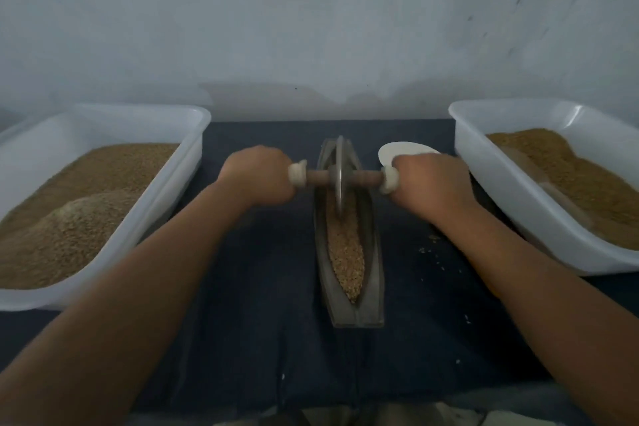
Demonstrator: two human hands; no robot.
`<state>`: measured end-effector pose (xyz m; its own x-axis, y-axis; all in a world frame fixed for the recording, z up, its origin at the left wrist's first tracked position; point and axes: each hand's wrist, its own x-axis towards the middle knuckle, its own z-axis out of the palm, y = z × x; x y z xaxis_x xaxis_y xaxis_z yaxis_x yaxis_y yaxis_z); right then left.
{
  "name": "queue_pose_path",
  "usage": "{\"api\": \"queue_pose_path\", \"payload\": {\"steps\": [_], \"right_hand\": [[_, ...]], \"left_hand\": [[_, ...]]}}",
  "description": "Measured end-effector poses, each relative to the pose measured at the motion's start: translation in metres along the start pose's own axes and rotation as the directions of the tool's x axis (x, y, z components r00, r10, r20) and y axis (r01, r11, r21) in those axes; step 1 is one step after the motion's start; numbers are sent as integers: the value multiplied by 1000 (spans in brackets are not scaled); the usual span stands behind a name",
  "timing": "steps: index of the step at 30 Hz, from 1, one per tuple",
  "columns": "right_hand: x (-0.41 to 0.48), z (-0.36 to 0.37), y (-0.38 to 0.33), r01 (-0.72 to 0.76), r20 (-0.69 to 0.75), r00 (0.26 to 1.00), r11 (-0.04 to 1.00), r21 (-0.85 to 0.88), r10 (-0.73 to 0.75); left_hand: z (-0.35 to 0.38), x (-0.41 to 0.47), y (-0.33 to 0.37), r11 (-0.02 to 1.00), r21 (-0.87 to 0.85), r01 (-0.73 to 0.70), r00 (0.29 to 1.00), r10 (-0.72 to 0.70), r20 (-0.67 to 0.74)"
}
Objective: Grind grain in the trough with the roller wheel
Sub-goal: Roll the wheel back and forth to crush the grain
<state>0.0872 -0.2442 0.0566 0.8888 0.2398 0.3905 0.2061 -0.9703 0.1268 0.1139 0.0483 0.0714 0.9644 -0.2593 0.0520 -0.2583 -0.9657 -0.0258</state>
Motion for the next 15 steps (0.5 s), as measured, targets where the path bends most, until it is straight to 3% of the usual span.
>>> {"api": "queue_pose_path", "payload": {"steps": [2, 6, 10, 12, 15], "right_hand": [[21, -1, 0, -38, 77, 996, 999, 1, 37], [10, -6, 7, -46, 252, 967, 996, 70, 27], [-41, -27, 14, -22, 543, 830, 966, 258, -126], [-37, -25, 15, 8, 482, 865, 966, 258, -136], [-8, -4, 7, -5, 227, 974, 993, 120, -23]], "left_hand": [[-3, 15, 1, 999, -28, 27, 1000, -27, -9], [-7, -11, 3, 998, -42, -46, 996, 50, 80], [6, -61, -5, 985, -77, -155, 976, 165, 143], [10, -54, -8, 988, -87, -131, 978, 143, 150], [9, -16, -5, 998, -31, -47, 997, 49, 57]]}}
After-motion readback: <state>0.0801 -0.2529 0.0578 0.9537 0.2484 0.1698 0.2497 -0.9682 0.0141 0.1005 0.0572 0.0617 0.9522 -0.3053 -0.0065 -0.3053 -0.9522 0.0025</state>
